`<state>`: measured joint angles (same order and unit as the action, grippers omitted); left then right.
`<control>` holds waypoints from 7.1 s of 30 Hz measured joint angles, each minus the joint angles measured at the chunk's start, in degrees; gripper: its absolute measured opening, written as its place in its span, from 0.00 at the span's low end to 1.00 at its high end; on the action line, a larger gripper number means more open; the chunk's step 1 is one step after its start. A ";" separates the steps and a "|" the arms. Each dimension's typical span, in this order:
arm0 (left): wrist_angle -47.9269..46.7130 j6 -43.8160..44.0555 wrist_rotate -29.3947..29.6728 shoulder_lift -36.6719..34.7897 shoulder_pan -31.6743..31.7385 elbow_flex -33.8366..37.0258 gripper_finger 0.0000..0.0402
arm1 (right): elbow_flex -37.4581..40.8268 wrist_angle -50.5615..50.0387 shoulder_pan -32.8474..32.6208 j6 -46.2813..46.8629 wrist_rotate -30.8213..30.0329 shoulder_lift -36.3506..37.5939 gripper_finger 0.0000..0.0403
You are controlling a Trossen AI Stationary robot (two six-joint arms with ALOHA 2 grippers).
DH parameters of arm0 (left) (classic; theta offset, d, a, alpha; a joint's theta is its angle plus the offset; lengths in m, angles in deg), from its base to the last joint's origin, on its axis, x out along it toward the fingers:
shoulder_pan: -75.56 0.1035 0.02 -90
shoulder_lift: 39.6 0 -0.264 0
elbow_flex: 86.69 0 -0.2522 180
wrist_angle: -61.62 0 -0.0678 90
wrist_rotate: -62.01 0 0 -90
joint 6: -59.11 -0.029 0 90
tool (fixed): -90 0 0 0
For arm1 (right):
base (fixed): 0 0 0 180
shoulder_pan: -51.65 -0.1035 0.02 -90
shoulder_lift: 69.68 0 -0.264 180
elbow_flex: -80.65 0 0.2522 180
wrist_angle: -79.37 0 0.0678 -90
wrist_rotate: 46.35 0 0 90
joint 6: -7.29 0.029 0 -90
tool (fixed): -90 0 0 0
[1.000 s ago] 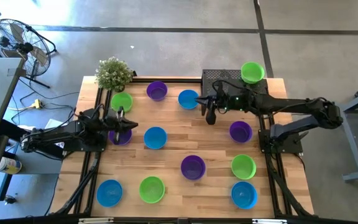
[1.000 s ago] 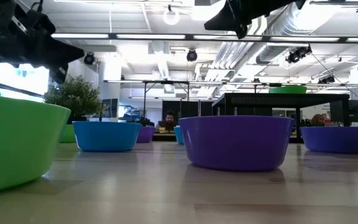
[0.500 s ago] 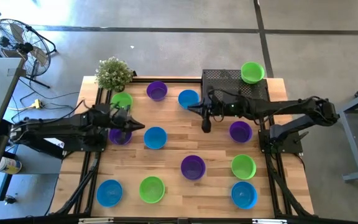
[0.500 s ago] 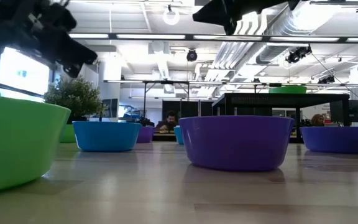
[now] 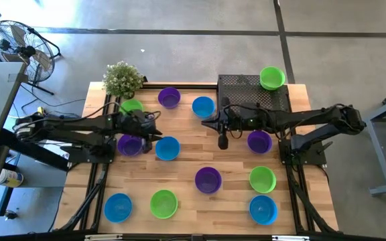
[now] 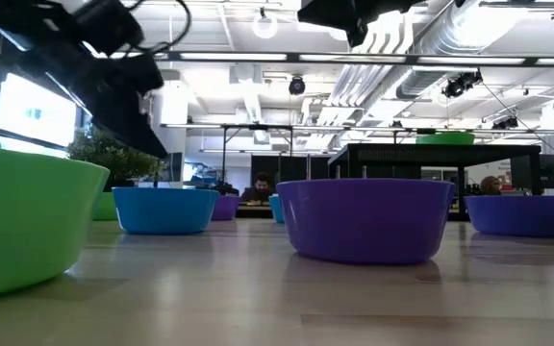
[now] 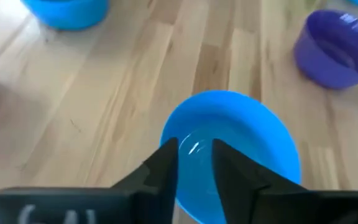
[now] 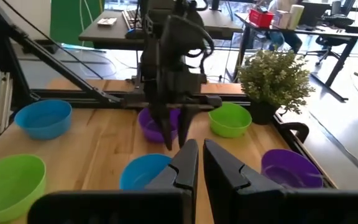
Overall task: Pick & Place Mini bowls
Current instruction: Put the blue bowl on the shelf
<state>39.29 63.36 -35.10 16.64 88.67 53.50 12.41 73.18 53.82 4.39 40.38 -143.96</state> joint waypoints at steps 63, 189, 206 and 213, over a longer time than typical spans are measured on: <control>3.28 3.65 -2.85 46.96 0.00 -34.18 0.22 | 14.93 -2.19 -13.52 -1.26 -13.07 4.15 0.04; 62.44 0.11 -4.29 16.99 0.00 18.34 0.01 | -37.35 -49.95 9.64 6.06 15.43 -40.69 0.39; 62.44 0.48 -4.43 17.00 0.00 18.34 0.01 | -37.35 -46.73 8.17 5.20 19.33 -48.33 0.21; 62.44 0.50 -4.53 17.01 0.00 18.34 0.01 | -37.35 -46.88 8.19 4.01 20.40 -49.16 0.02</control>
<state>101.73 63.86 -39.62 33.65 88.67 71.84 -24.94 26.30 62.02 8.41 60.78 -193.12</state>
